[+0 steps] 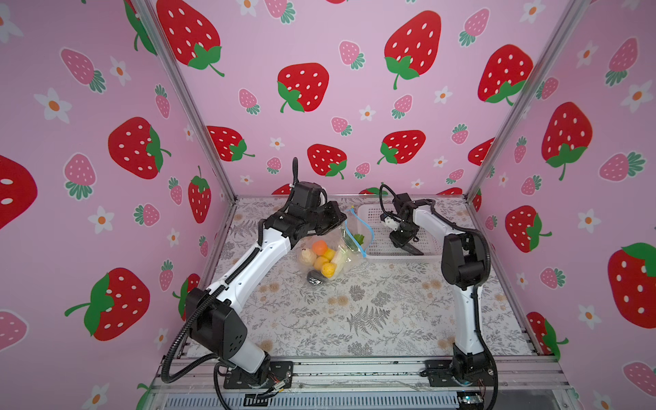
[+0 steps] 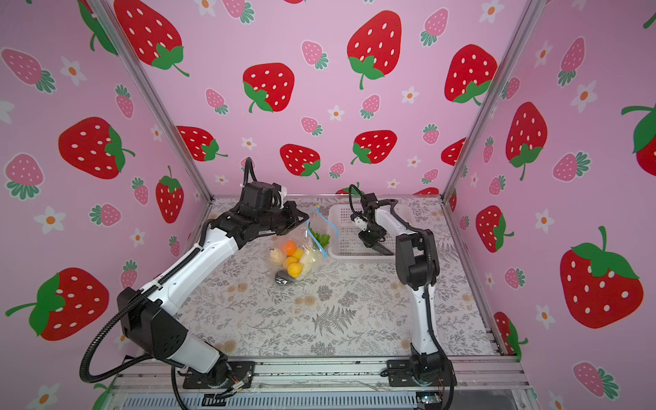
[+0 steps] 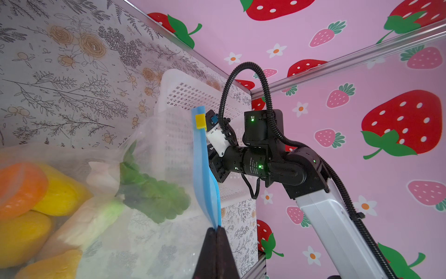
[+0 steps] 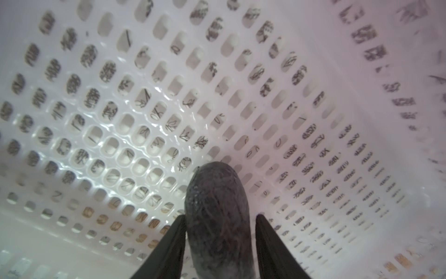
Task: Place the food in the zip-top bag and seal the zipper
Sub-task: 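Lower the right gripper and close it on the grey eggplant, then lift the grey eggplant out of the basket with the right gripper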
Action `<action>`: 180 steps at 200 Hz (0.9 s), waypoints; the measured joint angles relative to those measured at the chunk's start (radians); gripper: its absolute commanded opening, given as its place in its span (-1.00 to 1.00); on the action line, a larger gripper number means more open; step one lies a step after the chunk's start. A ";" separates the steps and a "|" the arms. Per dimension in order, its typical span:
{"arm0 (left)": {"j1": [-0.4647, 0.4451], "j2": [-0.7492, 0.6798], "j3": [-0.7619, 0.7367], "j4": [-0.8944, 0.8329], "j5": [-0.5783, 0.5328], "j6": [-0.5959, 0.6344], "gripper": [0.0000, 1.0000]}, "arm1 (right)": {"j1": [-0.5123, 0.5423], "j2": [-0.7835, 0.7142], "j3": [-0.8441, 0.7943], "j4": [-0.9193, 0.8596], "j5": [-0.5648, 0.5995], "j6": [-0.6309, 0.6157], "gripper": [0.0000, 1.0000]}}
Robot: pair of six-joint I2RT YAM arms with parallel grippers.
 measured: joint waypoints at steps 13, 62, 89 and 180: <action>0.000 0.000 0.000 0.000 0.000 0.000 -1.00 | 0.000 0.001 0.010 -0.001 0.002 0.011 -0.12; 0.000 0.000 0.000 0.000 -0.003 0.000 -1.00 | 0.000 0.009 0.042 -0.001 0.014 0.050 -0.17; 0.000 0.000 0.000 0.000 -0.003 0.000 -1.00 | 0.000 0.023 0.079 -0.001 0.022 0.081 -0.17; 0.003 -0.009 -0.006 0.001 -0.003 0.000 -1.00 | 0.000 0.089 0.105 -0.014 0.050 0.133 0.02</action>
